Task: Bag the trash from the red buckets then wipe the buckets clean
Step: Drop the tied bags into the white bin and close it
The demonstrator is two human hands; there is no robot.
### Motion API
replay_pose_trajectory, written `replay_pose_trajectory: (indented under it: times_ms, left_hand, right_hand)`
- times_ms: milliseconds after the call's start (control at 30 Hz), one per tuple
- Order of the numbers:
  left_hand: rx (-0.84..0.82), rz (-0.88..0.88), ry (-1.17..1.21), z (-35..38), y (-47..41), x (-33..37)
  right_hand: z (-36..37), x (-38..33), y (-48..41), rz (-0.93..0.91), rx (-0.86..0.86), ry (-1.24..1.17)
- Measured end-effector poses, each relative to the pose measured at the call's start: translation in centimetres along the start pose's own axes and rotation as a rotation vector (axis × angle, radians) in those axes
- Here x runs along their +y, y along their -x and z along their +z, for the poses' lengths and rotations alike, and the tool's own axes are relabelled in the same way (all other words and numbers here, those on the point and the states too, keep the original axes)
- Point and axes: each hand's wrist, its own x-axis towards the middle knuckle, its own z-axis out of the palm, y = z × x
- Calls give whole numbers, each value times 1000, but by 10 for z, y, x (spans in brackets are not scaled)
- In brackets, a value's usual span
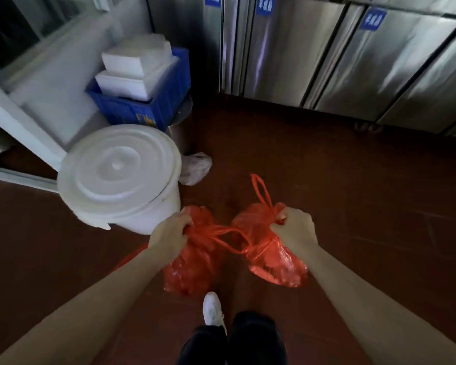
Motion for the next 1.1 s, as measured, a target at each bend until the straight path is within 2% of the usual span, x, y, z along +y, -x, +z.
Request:
replay_pose_trajectory:
  times_ms: [167, 333, 667, 867, 1100]
  left_hand:
    - [6, -67, 63, 29, -95, -20]
    - [26, -183, 58, 96, -184, -60]
    - [-144, -368, 38, 271, -345, -170]
    - [-187, -324, 32, 322, -402, -203]
    - [-258, -300, 28, 331, -427, -215]
  right_hand:
    - [39, -15, -105, 93, -8, -59]
    - [120, -11, -224, 160, -67, -101]
    - [322, 80, -422, 384, -182, -94]
    - [382, 99, -490, 430, -200, -110]
    - [394, 104, -513, 459, -258, -123]
